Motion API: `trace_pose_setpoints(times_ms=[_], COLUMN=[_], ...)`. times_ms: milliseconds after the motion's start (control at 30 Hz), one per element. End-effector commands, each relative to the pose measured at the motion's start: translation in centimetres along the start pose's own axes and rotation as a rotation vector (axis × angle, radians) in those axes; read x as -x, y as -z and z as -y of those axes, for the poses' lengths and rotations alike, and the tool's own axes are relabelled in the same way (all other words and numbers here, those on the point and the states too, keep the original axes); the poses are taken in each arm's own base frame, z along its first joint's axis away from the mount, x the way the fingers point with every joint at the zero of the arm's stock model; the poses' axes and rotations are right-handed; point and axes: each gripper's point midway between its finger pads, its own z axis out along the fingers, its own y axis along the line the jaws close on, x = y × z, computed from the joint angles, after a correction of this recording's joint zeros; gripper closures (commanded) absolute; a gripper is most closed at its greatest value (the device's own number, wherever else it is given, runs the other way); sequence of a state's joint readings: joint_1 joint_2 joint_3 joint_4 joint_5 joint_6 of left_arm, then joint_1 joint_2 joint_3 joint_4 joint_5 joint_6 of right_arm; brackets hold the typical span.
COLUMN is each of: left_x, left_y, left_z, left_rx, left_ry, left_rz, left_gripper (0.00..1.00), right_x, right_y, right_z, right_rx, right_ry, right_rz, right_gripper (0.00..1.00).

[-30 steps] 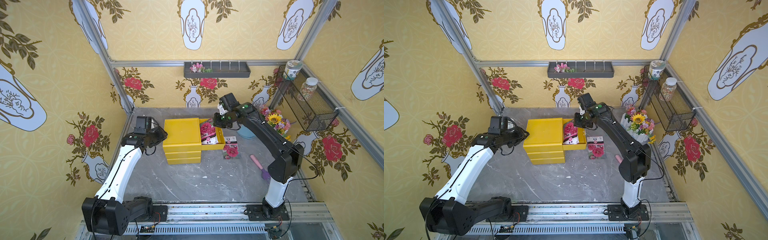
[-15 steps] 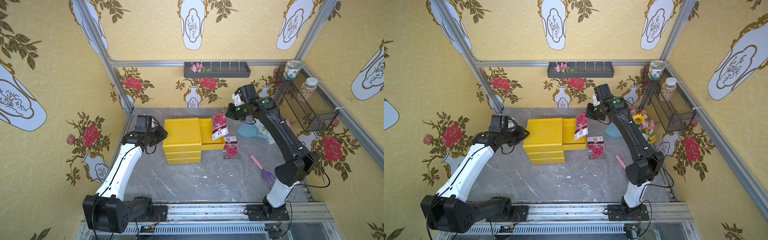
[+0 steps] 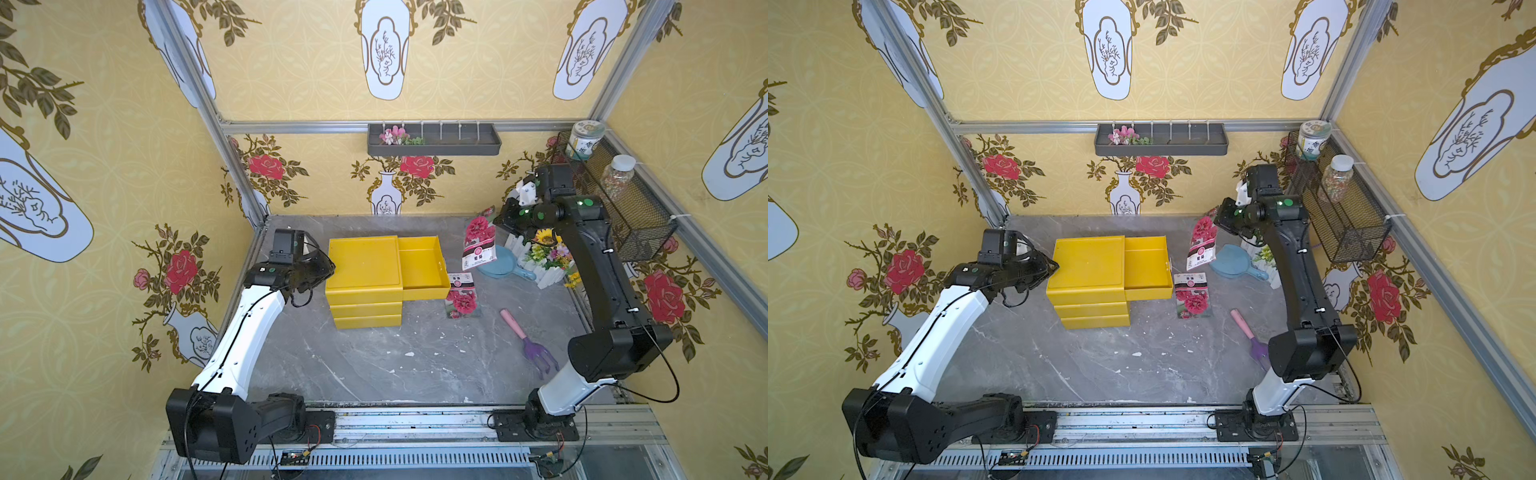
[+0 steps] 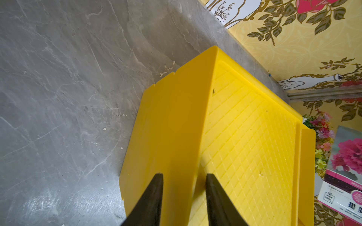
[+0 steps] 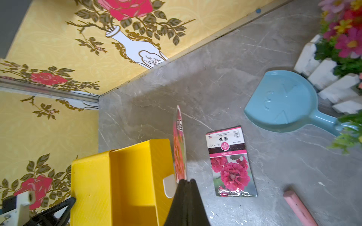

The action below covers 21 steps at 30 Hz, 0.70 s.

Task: Take the seed bags out of the drawer
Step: Place the seed packet at the center of the board.

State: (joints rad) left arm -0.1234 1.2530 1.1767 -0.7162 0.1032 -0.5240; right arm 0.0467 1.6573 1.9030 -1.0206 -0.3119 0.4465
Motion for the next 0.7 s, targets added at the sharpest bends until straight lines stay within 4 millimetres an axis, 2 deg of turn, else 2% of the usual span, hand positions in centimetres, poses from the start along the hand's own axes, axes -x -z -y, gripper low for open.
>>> trace_pose_setpoints(times_ms=[0,200,400,533,667], left_x=[-0.8,-0.9,-1.0,-1.0,-1.0], left_y=[-0.2,-0.2,-0.2,-0.3,-0.3], left_z=[-1.2,-1.3,-1.3,-1.4,-1.4], left_rx=[0.053,0.057,0.059,0.061,0.06], left_ry=[0.008,0.009,0.011,0.014,0.014], left_rz=[-0.034,-0.037,-0.038,-0.039,-0.039], left_gripper=[0.59,0.59,0.59,0.59,0.59], right_x=[-1.0,-5.5,-10.4,-11.8,-12.5], right_y=[-1.1,-5.8,-10.2,-11.6,-12.6], right_z=[1.7,4.7,5.5,5.9,7.6], right_rx=[-0.042,-0.056,-0.03,-0.043,-0.11], right_ry=[0.034,0.012,0.006,0.021,0.04], right_rz=[-0.031,-0.171,-0.31,-0.349,-0.369], right_gripper=[1.0,1.0,1.0,1.0,1.0])
